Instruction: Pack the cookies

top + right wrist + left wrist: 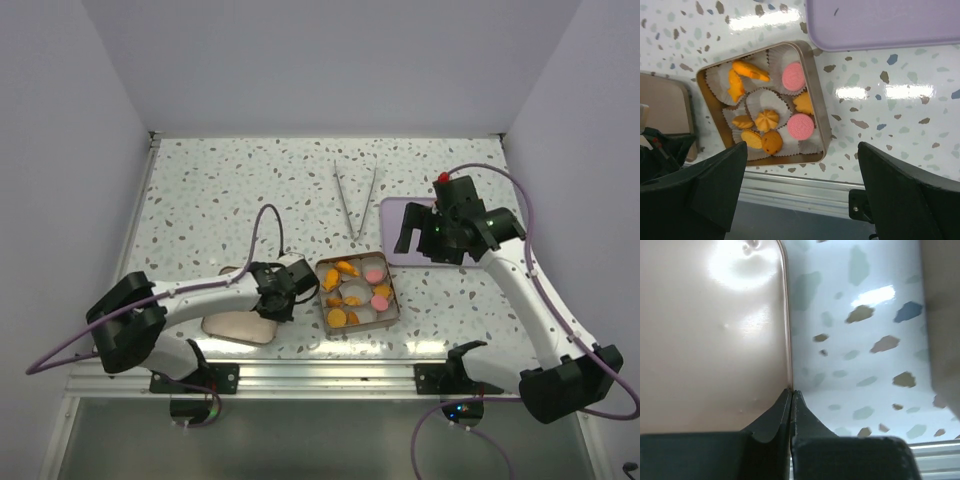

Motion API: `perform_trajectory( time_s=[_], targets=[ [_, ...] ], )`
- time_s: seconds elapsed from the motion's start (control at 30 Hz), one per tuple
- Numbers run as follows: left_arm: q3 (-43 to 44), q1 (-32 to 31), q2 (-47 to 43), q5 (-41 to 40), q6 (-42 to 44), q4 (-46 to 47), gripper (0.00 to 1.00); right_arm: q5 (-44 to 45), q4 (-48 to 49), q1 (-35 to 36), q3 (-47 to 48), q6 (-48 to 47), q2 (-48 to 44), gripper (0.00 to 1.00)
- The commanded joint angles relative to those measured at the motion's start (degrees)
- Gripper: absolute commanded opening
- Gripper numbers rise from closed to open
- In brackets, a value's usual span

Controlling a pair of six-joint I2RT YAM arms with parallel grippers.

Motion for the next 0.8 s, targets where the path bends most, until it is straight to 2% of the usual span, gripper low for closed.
perform_trajectory(
  time_s=[0.0,0.13,0.2,0.3,0.33,0.37,0.4,0.43,0.5,0.6,0.77],
  targets=[
    [4.11,2.62,-8.30,-4.58,2.43,-10.48,0.00,-2.21,-0.29,-0.17,5.35,0.20,-0.43,0.95],
    [12.46,7.19,-15.79,-1.60,8.65,-13.04,0.00,-7.55,3.74,-0.17,9.04,0.63,-0.17,0.95],
    [17.90,9.56,-19.56,1.83,11.22,-11.37,0.00,-15.36,7.08,-0.26,10.71,2.38,0.45,0.95],
    [25.99,11.06,-22.04,7.10,16.14,-8.83,0.00,-30.22,19.02,-0.26,10.38,8.87,2.73,0.95],
    [27.92,11.33,-22.48,9.03,18.15,-7.86,0.00,-33.38,28.28,-0.17,9.50,14.20,3.34,0.95],
    [31.51,11.59,-23.18,12.53,18.70,-5.15,0.00,-38.55,33.50,-0.35,8.45,17.13,3.61,0.95],
    [33.20,11.77,-23.27,13.87,18.96,-3.99,0.00,-40.17,38.43,-0.35,6.35,19.86,4.05,0.95],
    [36.70,12.03,-23.27,15.27,18.88,-1.81,0.00,-42.18,48.13,-0.35,5.37,25.02,5.36,0.95],
    [40.32,12.56,-22.40,21.59,18.70,0.84,0.00,-46.48,56.89,-0.26,3.52,29.79,7.03,0.95],
    [44.90,13.35,-21.96,29.86,16.95,7.51,0.00,-49.84,74.79,-0.26,1.94,38.32,10.29,0.95],
    [47.98,15.28,-23.01,39.60,12.29,18.31,0.00,-50.38,92.93,-0.35,1.06,52.29,13.89,0.96]
  ],
)
